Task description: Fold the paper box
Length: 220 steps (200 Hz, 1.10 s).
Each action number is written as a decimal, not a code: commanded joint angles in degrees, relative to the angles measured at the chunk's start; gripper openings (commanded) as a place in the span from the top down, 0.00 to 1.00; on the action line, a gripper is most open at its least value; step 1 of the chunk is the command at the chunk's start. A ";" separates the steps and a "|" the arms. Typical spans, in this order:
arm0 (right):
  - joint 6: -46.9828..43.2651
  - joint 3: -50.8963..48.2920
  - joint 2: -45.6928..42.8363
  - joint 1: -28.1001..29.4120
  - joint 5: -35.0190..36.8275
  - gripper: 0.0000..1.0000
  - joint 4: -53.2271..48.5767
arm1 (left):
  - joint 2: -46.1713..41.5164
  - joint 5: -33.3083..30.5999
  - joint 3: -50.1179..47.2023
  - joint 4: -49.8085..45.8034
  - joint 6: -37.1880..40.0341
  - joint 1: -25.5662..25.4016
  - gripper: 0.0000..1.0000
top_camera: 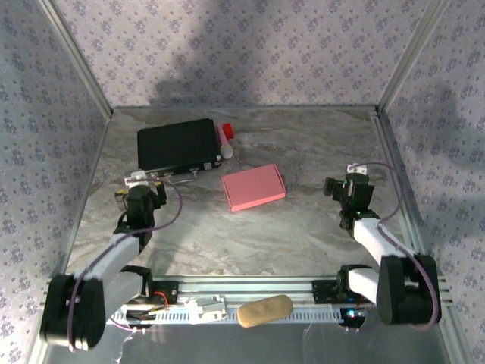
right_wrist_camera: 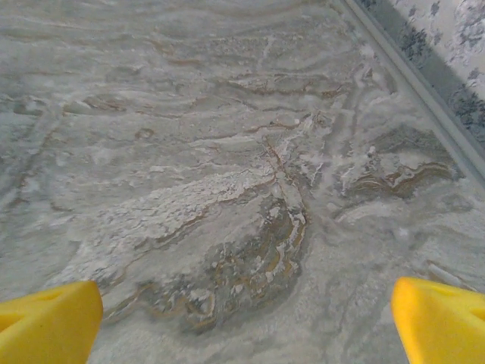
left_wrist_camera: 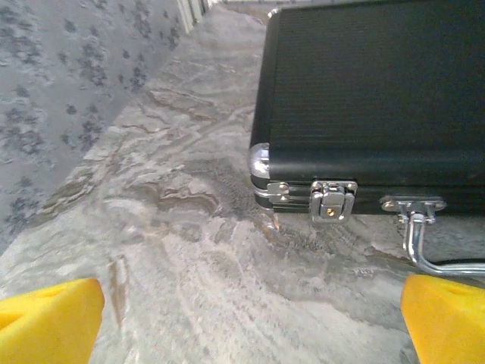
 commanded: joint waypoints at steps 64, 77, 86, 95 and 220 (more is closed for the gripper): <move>-3.43 -2.23 15.37 -4.71 -7.98 0.01 29.72 | 19.83 7.61 2.00 29.31 6.74 3.63 0.00; -4.65 -0.65 15.83 -3.80 -8.10 0.01 26.23 | 23.94 9.34 1.08 34.92 5.85 4.94 0.00; -4.48 -1.01 17.30 -3.72 -7.97 0.01 27.85 | 28.08 9.31 0.87 39.83 5.79 5.44 0.00; -4.08 -1.32 18.66 -3.97 -8.22 0.01 29.77 | 28.76 9.34 0.88 39.64 5.85 5.48 0.00; -6.92 0.16 20.11 -1.96 -8.09 0.01 28.37 | 27.43 14.30 6.19 27.35 2.64 9.20 0.00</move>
